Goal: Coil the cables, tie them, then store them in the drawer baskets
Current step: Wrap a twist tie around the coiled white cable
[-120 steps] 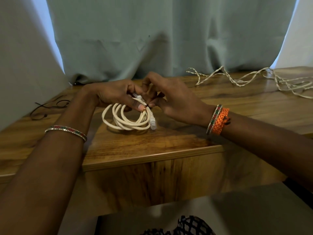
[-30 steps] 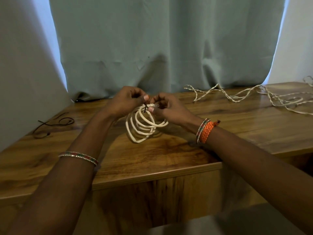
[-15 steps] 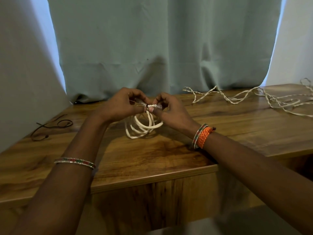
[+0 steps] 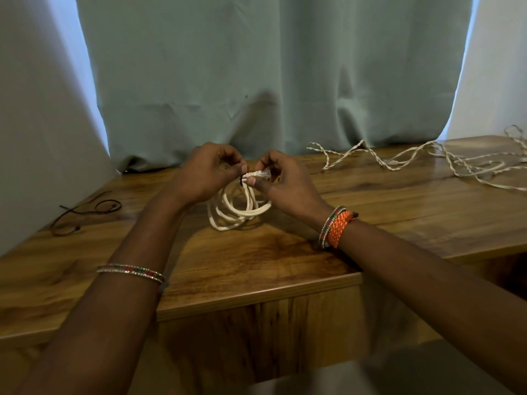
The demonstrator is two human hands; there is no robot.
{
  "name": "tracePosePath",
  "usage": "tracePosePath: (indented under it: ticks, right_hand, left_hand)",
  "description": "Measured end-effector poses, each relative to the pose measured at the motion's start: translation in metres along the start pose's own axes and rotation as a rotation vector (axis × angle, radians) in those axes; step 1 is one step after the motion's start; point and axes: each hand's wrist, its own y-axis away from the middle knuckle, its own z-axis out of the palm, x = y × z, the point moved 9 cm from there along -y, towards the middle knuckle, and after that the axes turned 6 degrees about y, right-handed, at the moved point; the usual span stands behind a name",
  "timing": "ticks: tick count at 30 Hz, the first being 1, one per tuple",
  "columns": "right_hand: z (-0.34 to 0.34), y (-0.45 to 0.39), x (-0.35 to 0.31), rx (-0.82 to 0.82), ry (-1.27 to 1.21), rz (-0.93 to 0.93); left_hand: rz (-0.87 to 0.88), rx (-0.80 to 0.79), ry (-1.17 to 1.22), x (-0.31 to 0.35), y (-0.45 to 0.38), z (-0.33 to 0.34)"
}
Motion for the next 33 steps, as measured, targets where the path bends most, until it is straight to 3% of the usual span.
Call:
tracePosePath:
  ticks: [15, 26, 33]
  right_hand:
    - [0.002, 0.008, -0.022, -0.046, 0.074, -0.158]
    - [0.005, 0.006, -0.035, -0.012, -0.053, -0.137]
    - [0.017, -0.003, -0.026, -0.008, -0.217, 0.046]
  left_hand:
    - [0.001, 0.092, -0.117, 0.002, 0.003, 0.003]
    - [-0.035, 0.230, -0.084, -0.001, 0.004, -0.003]
    - [-0.068, 0.268, 0.005, -0.006, 0.006, -0.005]
